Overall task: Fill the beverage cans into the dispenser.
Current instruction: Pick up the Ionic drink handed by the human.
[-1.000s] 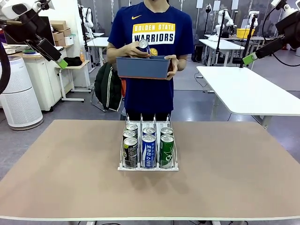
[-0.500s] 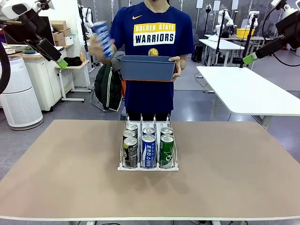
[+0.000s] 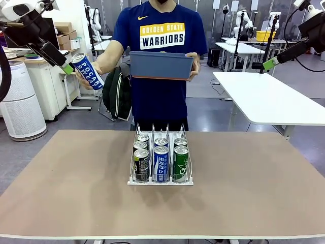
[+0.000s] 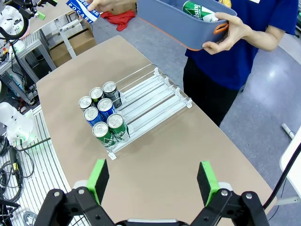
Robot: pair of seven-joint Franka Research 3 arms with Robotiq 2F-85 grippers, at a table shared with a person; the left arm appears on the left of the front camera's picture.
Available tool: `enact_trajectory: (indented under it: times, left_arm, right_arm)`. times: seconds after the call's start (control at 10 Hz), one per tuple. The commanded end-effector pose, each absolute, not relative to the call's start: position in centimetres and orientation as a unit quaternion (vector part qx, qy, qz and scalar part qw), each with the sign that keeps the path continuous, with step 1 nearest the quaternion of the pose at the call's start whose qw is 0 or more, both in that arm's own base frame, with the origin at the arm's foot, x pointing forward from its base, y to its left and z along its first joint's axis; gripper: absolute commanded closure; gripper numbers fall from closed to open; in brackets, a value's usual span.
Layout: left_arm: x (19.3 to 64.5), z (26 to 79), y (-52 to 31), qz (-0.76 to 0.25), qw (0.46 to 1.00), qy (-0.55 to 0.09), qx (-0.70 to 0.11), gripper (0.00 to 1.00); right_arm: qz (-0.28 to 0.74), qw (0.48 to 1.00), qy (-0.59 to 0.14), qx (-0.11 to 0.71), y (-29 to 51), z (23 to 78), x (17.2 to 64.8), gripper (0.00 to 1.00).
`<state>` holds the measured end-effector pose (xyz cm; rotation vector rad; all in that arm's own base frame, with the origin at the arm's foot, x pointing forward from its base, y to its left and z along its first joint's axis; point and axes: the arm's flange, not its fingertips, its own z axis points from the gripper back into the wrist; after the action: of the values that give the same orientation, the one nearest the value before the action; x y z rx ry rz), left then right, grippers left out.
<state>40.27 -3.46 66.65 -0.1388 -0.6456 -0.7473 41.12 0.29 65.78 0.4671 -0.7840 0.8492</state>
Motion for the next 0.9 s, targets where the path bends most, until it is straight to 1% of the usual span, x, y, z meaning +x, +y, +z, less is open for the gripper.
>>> enact_trajectory:
  times: [0.0,0.4,0.5,0.6,0.8]
  left_arm:
    - [40.0,66.4,-3.4,-0.356,0.879,-0.308,-0.069,0.0]
    - [41.7,67.5,-4.2,-0.383,0.873,-0.3,-0.028,0.0]
    - [42.8,67.8,-4.5,-0.384,0.872,-0.302,-0.021,0.0]
    - [43.3,68.1,-4.8,-0.387,0.872,-0.299,-0.018,0.0]
    - [44.9,67.6,-5.4,-0.386,0.872,-0.298,-0.037,0.0]
  right_arm:
    - [0.408,0.802,-0.371,0.231,0.3,65.6,41.2,0.0]
    - [0.408,0.802,-0.371,0.231,0.3,65.6,41.2,0.0]
    - [0.408,0.802,-0.371,0.231,0.3,65.6,41.2,0.0]
    - [0.408,0.802,-0.371,0.231,0.3,65.6,41.2,0.0]
    - [0.408,0.802,-0.371,0.231,0.3,65.6,41.2,0.0]
